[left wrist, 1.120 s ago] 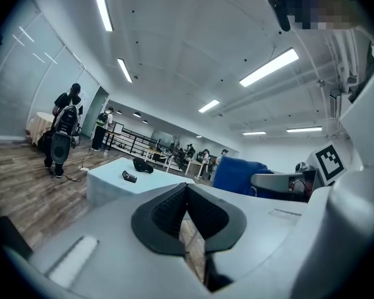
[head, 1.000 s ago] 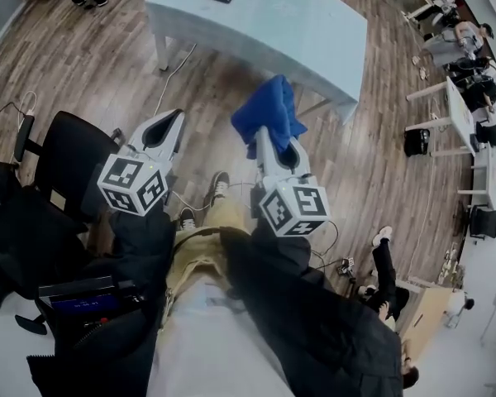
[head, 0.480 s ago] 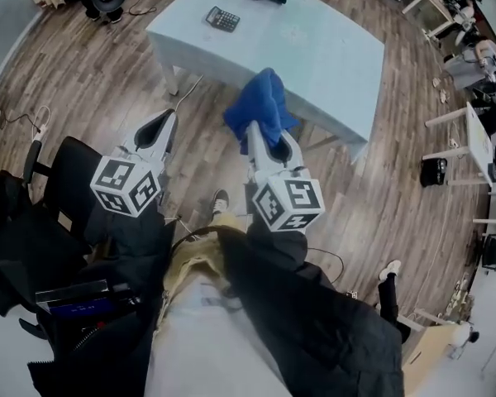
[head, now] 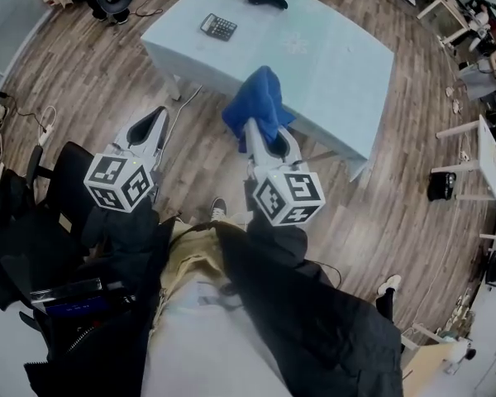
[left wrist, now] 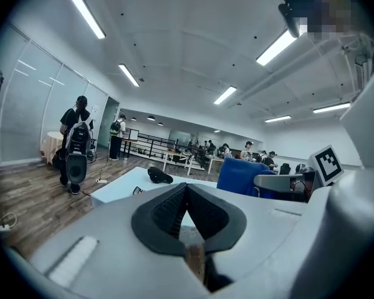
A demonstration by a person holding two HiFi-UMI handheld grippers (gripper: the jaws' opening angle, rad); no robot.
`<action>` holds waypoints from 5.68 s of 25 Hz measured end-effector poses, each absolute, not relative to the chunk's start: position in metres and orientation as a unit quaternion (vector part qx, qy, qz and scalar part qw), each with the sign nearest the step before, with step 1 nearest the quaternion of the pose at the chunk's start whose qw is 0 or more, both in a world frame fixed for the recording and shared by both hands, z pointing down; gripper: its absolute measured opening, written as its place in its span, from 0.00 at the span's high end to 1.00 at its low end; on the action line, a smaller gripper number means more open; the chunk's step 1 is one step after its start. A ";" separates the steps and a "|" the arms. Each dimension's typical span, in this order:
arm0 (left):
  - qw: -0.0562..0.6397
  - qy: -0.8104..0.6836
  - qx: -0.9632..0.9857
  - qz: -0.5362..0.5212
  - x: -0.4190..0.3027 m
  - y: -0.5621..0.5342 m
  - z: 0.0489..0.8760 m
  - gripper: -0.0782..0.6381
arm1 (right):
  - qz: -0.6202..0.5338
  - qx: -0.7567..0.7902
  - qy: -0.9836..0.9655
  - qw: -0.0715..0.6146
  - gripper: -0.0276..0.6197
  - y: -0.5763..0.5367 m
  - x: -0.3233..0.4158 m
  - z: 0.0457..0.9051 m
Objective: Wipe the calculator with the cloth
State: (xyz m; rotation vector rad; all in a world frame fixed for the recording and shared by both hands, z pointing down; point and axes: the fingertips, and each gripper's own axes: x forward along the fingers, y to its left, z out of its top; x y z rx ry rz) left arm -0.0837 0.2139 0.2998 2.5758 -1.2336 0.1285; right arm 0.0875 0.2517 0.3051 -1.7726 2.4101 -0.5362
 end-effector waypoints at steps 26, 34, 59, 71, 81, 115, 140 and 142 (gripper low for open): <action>0.186 -0.394 0.900 0.013 -0.053 -0.027 0.338 0.89 | -0.173 -0.611 0.772 -0.018 0.84 0.039 0.107 0.334; 0.221 -0.372 0.901 0.037 -0.047 -0.156 0.362 0.89 | -0.211 -0.603 0.768 -0.044 0.84 -0.077 0.093 0.356; 0.329 -0.395 0.844 0.154 -0.046 -0.287 0.512 0.89 | -0.326 -0.556 0.755 -0.119 0.84 -0.247 0.101 0.479; 0.377 -0.425 0.796 0.209 -0.040 -0.277 0.577 0.89 | -0.356 -0.516 0.759 -0.175 0.84 -0.259 0.115 0.538; 0.396 -0.418 0.781 0.242 -0.033 -0.291 0.603 0.89 | -0.321 -0.547 0.741 -0.222 0.84 -0.303 0.152 0.559; 0.423 -0.448 0.748 0.245 -0.077 -0.289 0.628 0.89 | -0.226 -0.318 0.825 -0.409 0.84 -0.274 0.018 0.671; 0.427 -0.459 0.743 0.235 -0.094 -0.259 0.627 0.89 | -0.216 -0.465 0.797 -0.318 0.84 -0.314 0.113 0.586; 0.427 -0.458 0.743 0.236 -0.094 -0.258 0.627 0.89 | -0.198 -0.488 0.783 -0.330 0.84 -0.331 0.127 0.587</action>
